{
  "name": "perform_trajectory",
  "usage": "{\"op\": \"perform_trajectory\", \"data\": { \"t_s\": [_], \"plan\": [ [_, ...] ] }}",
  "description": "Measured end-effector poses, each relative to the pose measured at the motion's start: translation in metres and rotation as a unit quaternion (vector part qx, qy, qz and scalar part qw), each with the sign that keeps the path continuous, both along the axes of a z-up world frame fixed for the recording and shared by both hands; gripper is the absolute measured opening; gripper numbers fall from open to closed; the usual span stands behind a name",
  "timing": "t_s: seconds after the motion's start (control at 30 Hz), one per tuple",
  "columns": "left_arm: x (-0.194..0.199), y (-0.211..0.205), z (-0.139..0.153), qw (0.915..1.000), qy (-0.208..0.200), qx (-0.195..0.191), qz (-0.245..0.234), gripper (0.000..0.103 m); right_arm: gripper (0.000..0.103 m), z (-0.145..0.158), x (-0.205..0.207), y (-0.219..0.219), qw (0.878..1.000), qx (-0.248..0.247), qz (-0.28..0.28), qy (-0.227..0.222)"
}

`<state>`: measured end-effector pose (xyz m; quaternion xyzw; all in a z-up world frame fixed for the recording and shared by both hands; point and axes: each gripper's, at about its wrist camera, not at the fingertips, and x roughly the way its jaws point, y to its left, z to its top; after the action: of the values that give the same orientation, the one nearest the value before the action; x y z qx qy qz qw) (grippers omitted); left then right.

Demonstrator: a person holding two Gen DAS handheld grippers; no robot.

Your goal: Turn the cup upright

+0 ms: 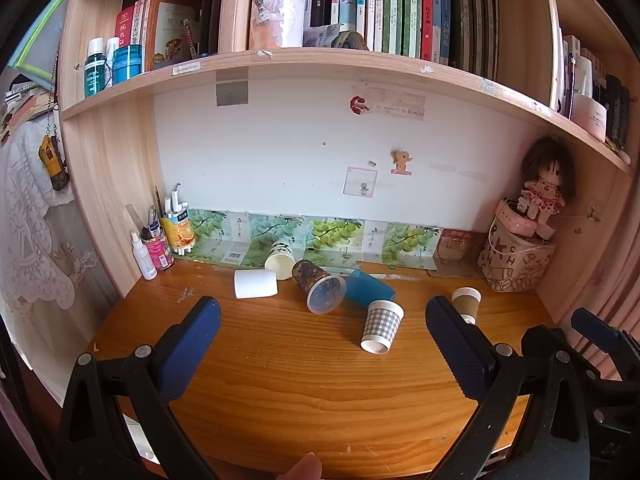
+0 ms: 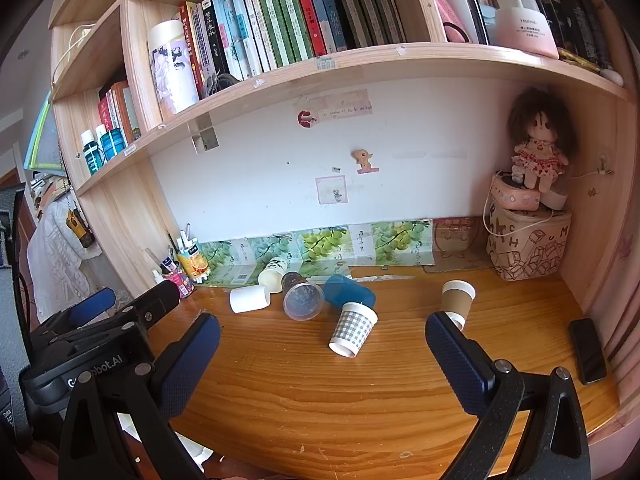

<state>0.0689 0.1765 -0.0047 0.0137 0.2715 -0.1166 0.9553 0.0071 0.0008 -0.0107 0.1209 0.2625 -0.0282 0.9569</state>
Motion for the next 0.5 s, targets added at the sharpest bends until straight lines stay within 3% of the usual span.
{"op": "perform_trajectory", "data": {
  "t_s": [0.5],
  "plan": [
    [0.014,0.012,-0.005,0.9998,0.017,-0.010,-0.008,0.102,0.103,-0.006,0.011,0.007,1.000,0.015,-0.007,0.019]
  ]
}}
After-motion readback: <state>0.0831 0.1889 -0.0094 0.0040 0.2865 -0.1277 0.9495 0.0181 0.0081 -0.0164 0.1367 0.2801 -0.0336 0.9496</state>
